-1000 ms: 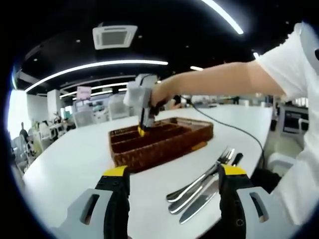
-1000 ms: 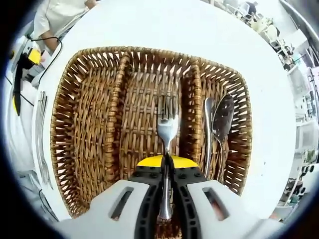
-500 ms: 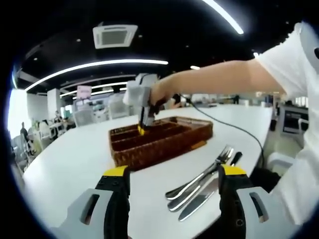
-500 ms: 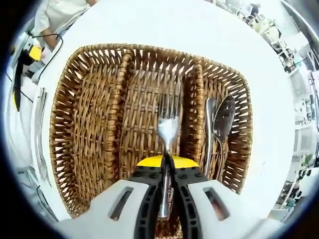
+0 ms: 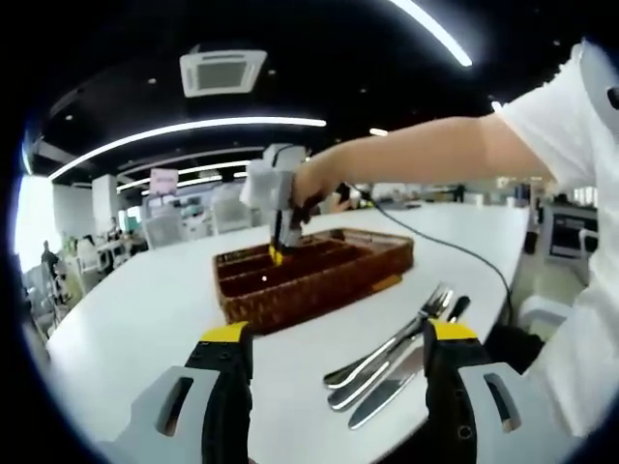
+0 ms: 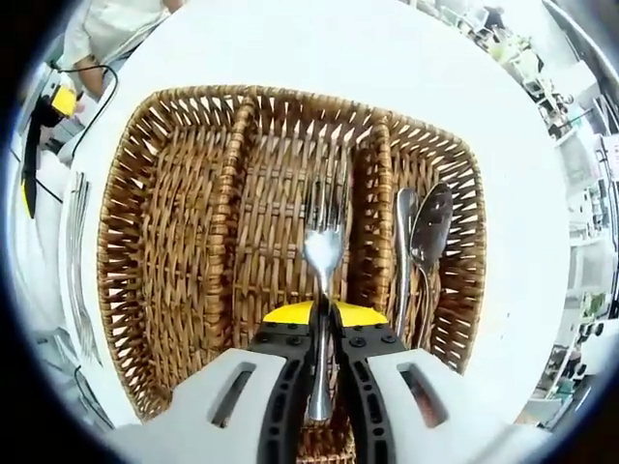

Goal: Arrange the knives, forks, and spoons in their matching storage slots by inserting each utensil handle-first until every utensil is classified and aligned in the correct compartment

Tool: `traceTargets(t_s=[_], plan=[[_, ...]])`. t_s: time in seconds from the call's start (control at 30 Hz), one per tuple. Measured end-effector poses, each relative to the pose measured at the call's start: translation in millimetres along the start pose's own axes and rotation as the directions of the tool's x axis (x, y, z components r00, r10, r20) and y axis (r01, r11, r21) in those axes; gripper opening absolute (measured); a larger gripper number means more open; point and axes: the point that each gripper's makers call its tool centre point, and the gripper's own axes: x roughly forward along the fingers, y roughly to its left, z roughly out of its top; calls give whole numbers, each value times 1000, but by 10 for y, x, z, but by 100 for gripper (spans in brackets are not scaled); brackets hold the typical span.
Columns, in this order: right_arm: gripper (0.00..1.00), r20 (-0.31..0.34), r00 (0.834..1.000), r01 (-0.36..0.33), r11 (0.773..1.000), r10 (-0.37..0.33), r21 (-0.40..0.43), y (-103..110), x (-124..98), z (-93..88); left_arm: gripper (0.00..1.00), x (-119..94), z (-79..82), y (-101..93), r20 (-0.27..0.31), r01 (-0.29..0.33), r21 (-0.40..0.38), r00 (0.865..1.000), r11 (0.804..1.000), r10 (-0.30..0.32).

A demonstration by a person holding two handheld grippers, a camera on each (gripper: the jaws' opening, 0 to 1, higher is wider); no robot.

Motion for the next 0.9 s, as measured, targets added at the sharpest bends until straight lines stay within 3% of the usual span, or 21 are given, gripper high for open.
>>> traceTargets(t_s=[0.3, 0.6, 0.7, 0.77, 0.9], plan=[[12, 12, 999, 30, 999, -30, 29, 7, -167, -103, 72, -5, 48, -39, 8, 3, 8, 1000, 1000, -3], [14, 100, 994, 28, 995, -37, 97, 88, -293, -158, 72, -12, 8, -94, 1, 8, 10, 1000, 1000, -8], [15, 153, 988, 16, 991, -37, 131, 130, -332, -128, 72, -17, 2, -102, -1, 8, 11, 1000, 1000, -8], [15, 225, 973, 3, 985, -42, 171, 185, -401, -96, 72, -21, -2, -97, -3, 5, 11, 1000, 1000, -5], [17, 300, 952, 1, 977, -66, 213, 260, -485, -79, 71, -23, -4, -91, -5, 2, 14, 1000, 1000, -2]])
